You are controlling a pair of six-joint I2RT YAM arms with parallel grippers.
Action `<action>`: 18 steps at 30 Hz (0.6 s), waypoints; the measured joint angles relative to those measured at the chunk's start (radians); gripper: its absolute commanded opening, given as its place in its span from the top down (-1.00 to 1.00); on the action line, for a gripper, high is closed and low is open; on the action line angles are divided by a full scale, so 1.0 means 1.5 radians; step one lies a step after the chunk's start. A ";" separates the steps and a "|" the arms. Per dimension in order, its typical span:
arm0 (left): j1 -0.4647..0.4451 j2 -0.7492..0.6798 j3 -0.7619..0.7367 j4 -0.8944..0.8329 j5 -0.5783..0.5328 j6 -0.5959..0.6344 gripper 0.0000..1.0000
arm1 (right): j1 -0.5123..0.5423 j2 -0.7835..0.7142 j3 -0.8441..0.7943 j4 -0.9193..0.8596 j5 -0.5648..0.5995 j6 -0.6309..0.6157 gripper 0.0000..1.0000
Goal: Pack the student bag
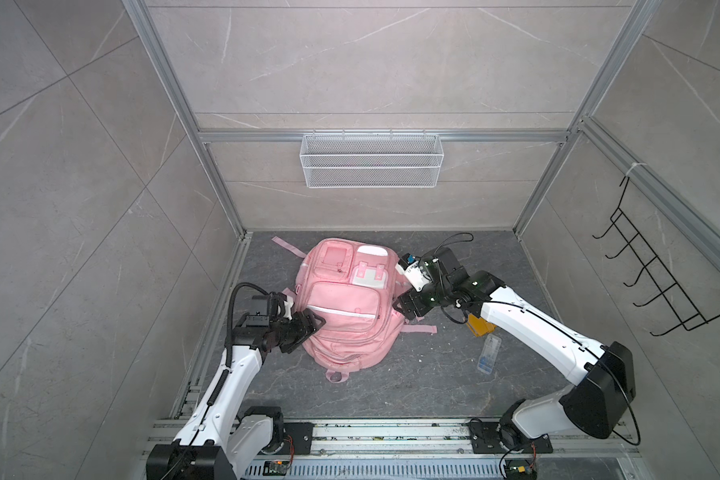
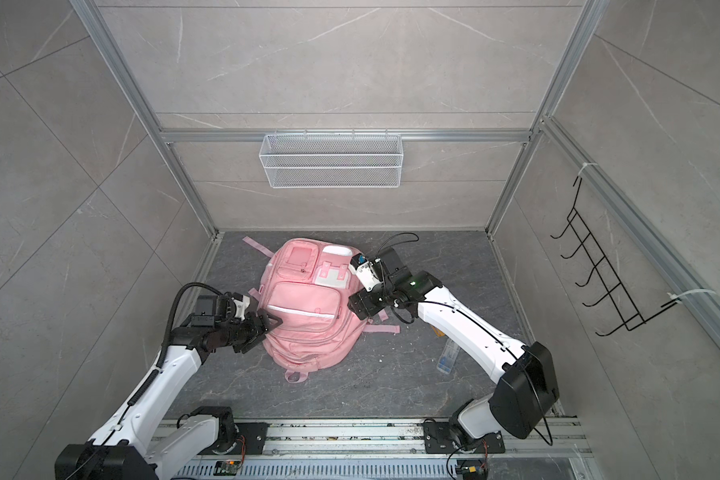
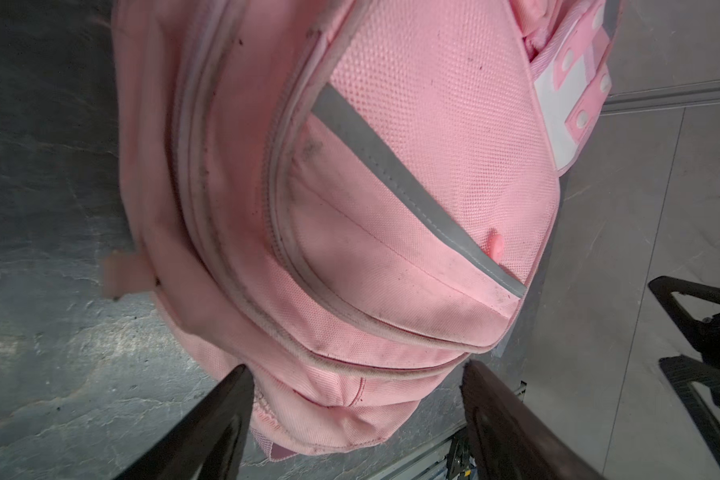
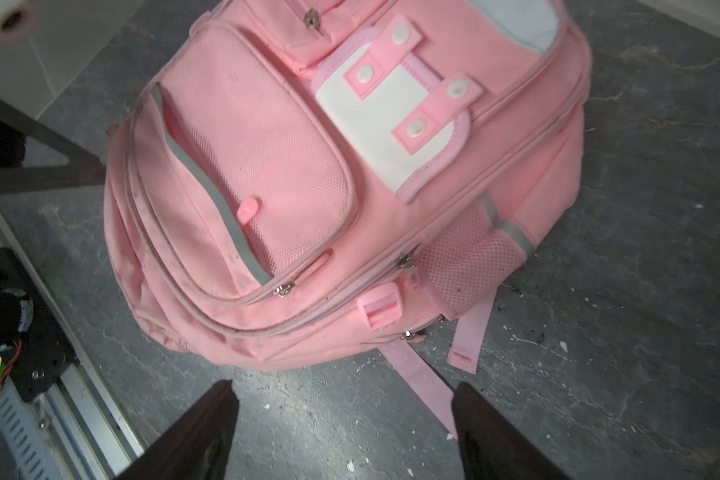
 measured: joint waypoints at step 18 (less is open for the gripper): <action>0.000 0.268 0.176 0.019 -0.039 0.019 -0.61 | 0.036 0.178 0.113 -0.082 0.006 -0.222 -0.70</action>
